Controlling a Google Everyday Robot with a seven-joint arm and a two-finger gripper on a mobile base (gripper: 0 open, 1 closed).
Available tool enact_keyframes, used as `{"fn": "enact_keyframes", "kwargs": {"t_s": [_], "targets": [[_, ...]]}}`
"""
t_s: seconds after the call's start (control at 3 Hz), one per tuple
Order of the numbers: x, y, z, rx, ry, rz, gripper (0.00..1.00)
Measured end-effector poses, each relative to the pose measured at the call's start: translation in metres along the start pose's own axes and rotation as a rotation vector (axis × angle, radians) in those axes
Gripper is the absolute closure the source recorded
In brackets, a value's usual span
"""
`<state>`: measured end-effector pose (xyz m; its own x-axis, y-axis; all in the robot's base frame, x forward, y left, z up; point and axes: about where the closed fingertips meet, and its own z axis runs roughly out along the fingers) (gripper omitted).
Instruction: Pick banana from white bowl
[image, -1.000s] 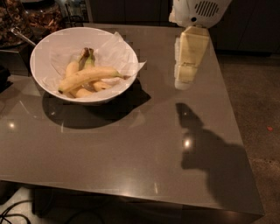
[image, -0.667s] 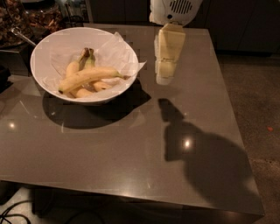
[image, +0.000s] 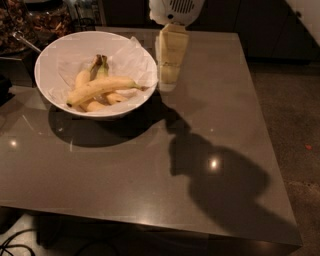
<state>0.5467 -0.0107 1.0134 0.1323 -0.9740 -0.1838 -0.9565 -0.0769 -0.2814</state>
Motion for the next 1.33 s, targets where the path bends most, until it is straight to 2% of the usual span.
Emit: {"fn": "enact_keyframes", "kwargs": {"t_s": [0.33,0.67,1.33], "targets": [[-0.030,-0.015,0.019,-0.018,0.022,-0.078,0.00],[-0.048,-0.025,0.040,-0.039,0.048,-0.130,0.00],[-0.068,-0.049,0.077,-0.068,0.083,-0.172,0.08]]}}
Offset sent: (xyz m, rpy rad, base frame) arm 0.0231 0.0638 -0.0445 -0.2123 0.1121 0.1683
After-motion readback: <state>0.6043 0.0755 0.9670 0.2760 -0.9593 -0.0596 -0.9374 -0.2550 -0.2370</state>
